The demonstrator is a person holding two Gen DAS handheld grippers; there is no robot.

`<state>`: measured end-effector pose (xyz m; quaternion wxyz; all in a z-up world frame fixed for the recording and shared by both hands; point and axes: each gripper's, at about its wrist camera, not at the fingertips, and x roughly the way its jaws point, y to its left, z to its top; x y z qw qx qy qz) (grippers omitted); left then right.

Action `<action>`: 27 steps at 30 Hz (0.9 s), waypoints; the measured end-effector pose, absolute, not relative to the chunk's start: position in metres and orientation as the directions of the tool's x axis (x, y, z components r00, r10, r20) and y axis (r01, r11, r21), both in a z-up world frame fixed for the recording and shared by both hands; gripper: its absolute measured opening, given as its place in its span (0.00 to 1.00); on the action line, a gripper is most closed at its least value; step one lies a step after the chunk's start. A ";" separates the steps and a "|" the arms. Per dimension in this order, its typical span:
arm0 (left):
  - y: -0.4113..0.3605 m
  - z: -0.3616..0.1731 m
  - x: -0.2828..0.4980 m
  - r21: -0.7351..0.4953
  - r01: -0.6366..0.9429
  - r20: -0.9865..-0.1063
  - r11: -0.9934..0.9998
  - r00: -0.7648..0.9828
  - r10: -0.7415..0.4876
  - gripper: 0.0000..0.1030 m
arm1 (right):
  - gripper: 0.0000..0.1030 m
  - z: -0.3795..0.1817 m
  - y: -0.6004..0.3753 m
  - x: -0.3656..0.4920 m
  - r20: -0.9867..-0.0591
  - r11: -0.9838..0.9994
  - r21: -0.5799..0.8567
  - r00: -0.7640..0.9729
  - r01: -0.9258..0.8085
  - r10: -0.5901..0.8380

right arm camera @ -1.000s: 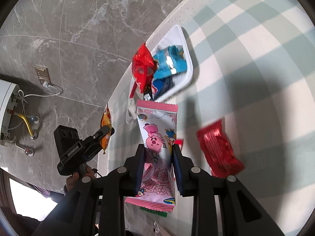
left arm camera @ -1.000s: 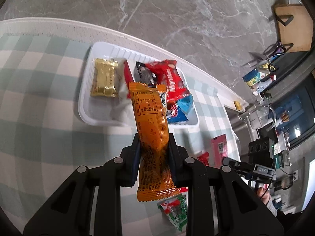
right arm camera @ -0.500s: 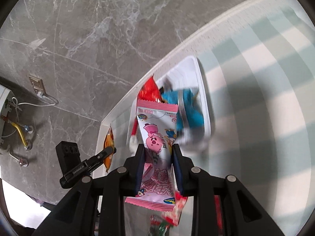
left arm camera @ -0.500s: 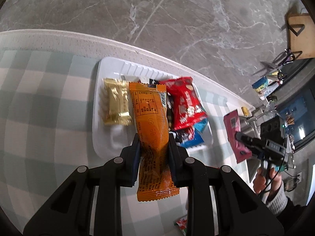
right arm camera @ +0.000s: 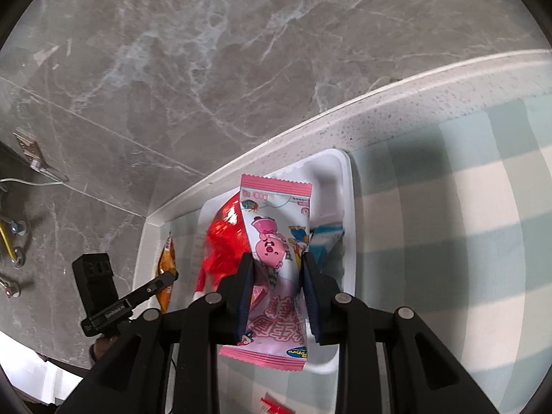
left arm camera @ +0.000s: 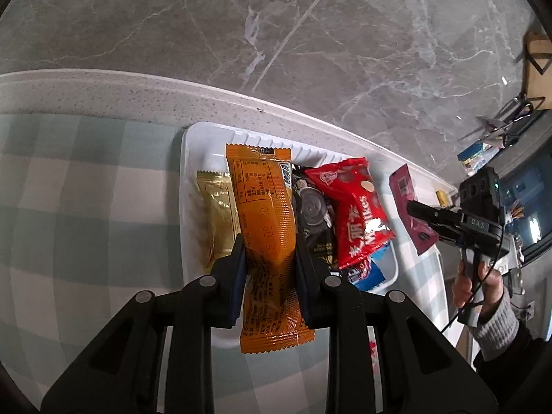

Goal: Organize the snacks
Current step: 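Carry the orange pack and pink pack into the white tray and release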

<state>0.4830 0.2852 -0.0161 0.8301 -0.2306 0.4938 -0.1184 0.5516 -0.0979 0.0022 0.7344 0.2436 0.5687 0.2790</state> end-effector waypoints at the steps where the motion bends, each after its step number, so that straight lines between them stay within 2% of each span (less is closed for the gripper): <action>1: 0.285 -0.017 0.485 -0.496 -0.029 -0.768 0.868 0.481 -0.423 0.22 | 0.29 0.000 -0.096 0.555 -0.706 0.730 0.670 0.191 -0.134 0.683; 11: 0.274 -0.035 0.514 -0.446 -0.014 -0.798 0.895 0.459 -0.390 0.22 | 0.30 -0.017 -0.082 0.574 -0.767 0.781 0.596 0.156 -0.187 0.622; 17: 0.264 -0.048 0.523 -0.399 -0.018 -0.827 0.917 0.439 -0.351 0.24 | 0.35 -0.020 -0.075 0.574 -0.805 0.818 0.534 0.167 -0.213 0.569; 20: 0.262 -0.051 0.523 -0.373 -0.032 -0.840 0.927 0.435 -0.324 0.36 | 0.42 -0.017 -0.074 0.573 -0.801 0.817 0.533 0.180 -0.220 0.570; 21: 0.261 -0.051 0.523 -0.372 -0.035 -0.840 0.927 0.438 -0.320 0.49 | 0.44 -0.014 -0.073 0.572 -0.801 0.819 0.528 0.188 -0.226 0.569; 24: 0.261 -0.048 0.520 -0.376 -0.039 -0.836 0.926 0.446 -0.320 0.51 | 0.53 -0.007 -0.071 0.569 -0.804 0.829 0.508 0.217 -0.234 0.554; 27: 0.258 -0.043 0.518 -0.359 -0.032 -0.834 0.933 0.459 -0.305 0.51 | 0.53 0.000 -0.076 0.565 -0.797 0.830 0.508 0.240 -0.232 0.555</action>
